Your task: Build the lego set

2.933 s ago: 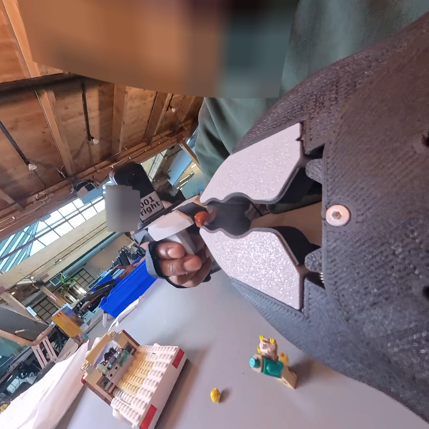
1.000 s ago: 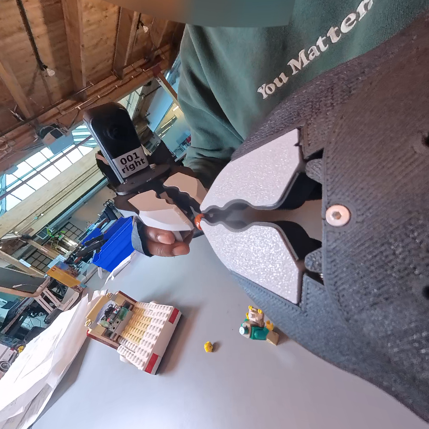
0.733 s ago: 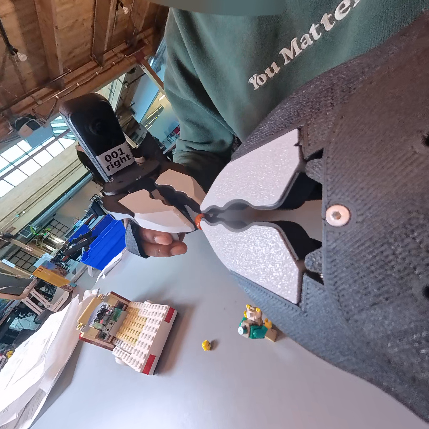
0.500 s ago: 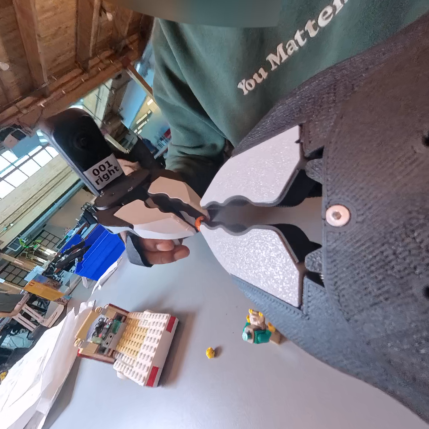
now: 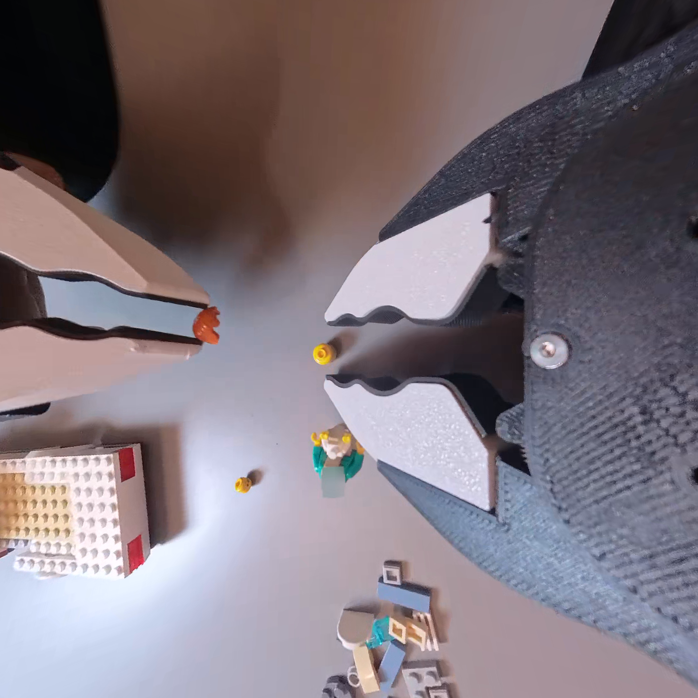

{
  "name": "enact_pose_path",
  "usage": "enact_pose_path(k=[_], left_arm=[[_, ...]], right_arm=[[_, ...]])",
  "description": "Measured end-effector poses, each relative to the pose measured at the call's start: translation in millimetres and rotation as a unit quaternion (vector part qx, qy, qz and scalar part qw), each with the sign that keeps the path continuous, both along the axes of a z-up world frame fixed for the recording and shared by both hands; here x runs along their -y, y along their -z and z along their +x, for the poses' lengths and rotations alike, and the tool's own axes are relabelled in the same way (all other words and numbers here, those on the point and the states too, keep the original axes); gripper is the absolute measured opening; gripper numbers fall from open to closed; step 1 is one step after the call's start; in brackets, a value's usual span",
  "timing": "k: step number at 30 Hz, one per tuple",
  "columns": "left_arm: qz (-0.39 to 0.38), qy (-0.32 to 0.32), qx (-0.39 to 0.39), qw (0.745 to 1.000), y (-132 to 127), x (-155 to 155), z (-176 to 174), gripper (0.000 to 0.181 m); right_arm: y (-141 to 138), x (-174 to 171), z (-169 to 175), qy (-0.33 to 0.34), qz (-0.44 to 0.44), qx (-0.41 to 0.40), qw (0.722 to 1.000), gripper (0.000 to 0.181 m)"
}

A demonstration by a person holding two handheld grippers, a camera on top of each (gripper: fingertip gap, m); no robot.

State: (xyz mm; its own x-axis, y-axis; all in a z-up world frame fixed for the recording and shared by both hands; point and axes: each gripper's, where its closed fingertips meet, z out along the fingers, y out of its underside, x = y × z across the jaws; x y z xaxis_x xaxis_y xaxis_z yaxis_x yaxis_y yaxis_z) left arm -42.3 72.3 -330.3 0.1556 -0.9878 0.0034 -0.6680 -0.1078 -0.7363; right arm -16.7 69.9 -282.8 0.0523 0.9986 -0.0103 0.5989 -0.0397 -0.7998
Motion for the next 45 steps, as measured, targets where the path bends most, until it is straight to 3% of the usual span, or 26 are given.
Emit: enact_pose_path(k=[5, 12, 21, 45], left_arm=[[0.007, 0.002, 0.000, 1.000, 0, 3, 8, 0.011], [-0.001, 0.018, 0.005, 1.000, -4, 14, 5, 0.030], [0.000, 0.023, 0.010, 1.000, -2, 16, -7, 0.031], [0.015, 0.023, 0.041, 0.999, -7, 14, -10, 0.030]], right_arm=[[10, 0, -5, 0.011, -0.001, 0.052, 0.999, 0.011], [23, 5, -15, 0.021, -0.006, 0.123, 0.992, 0.011], [34, 3, -25, 0.062, -0.063, 0.189, 0.978, 0.011], [36, 4, -27, 0.179, -0.150, 0.253, 0.939, 0.011]])
